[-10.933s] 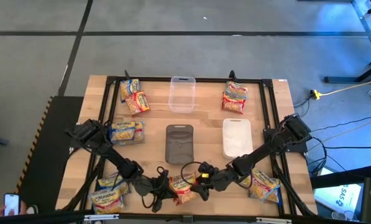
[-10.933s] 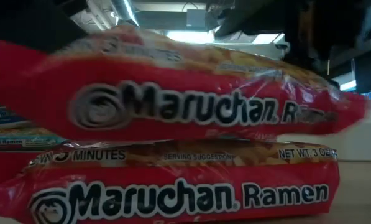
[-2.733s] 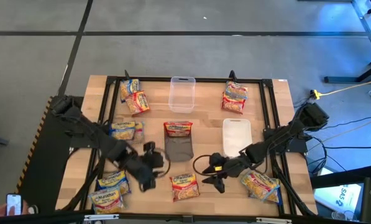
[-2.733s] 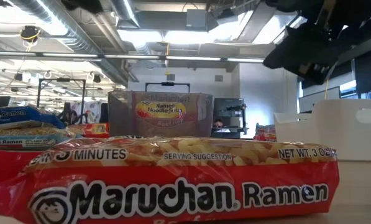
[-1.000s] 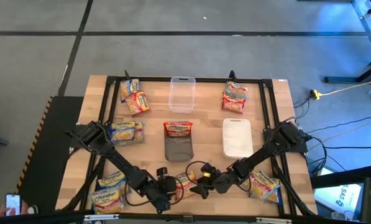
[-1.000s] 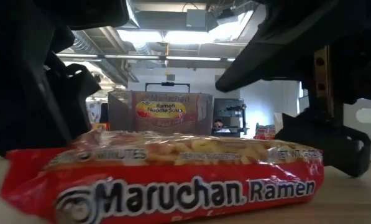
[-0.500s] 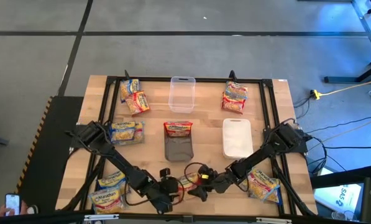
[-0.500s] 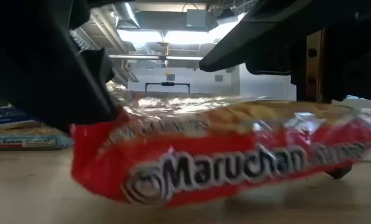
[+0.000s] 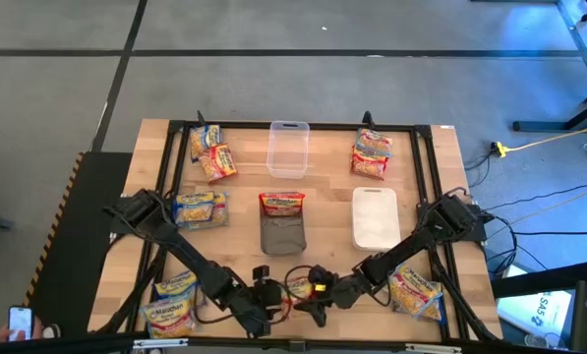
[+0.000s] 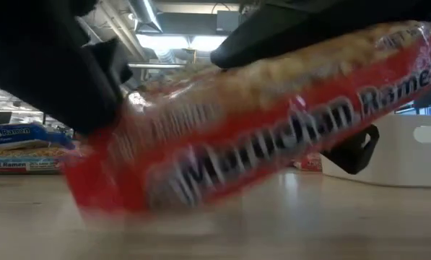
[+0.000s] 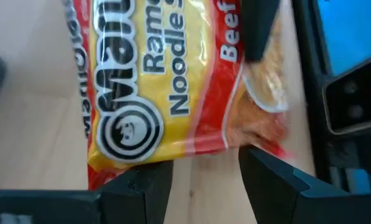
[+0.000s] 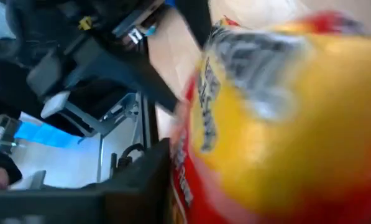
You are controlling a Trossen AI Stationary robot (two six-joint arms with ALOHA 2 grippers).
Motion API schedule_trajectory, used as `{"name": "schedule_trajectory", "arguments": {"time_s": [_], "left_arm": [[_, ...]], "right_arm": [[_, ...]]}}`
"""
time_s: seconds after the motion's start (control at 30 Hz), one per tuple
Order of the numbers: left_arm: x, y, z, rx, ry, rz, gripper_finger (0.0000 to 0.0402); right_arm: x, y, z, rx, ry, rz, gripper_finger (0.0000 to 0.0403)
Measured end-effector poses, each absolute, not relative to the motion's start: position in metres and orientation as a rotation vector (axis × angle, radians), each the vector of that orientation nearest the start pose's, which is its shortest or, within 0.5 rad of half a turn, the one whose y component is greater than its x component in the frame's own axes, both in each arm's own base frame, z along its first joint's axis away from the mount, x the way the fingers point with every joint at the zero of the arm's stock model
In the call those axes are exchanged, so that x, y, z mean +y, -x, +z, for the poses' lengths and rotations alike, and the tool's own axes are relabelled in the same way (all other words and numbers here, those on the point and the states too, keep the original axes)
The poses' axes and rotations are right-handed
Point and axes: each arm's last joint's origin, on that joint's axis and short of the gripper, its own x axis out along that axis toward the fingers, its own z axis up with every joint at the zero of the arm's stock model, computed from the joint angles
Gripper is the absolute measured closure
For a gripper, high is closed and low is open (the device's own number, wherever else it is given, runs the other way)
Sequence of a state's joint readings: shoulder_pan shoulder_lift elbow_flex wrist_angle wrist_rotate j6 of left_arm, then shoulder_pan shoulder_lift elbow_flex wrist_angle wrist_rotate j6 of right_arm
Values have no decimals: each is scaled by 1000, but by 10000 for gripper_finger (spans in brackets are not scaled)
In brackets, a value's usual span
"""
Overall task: Sort Maruchan noodles
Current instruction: Put the red noodle pack into the gray bin
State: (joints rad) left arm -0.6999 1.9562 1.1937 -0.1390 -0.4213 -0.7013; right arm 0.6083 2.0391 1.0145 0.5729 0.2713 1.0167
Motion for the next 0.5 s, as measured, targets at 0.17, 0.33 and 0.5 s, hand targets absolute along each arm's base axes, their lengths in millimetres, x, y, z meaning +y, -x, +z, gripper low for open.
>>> {"name": "schedule_trajectory", "arguments": {"time_s": [0.17,0.33,0.5], "left_arm": [[-246,-291,177,836,180,4,225],[-244,-272,213,780,184,-17,225],[-240,-263,242,676,190,-17,225]], "right_arm": [[225,-335,120,531,-746,115,312],[226,-335,120,519,-692,131,312],[229,-340,126,506,-635,150,299]]}}
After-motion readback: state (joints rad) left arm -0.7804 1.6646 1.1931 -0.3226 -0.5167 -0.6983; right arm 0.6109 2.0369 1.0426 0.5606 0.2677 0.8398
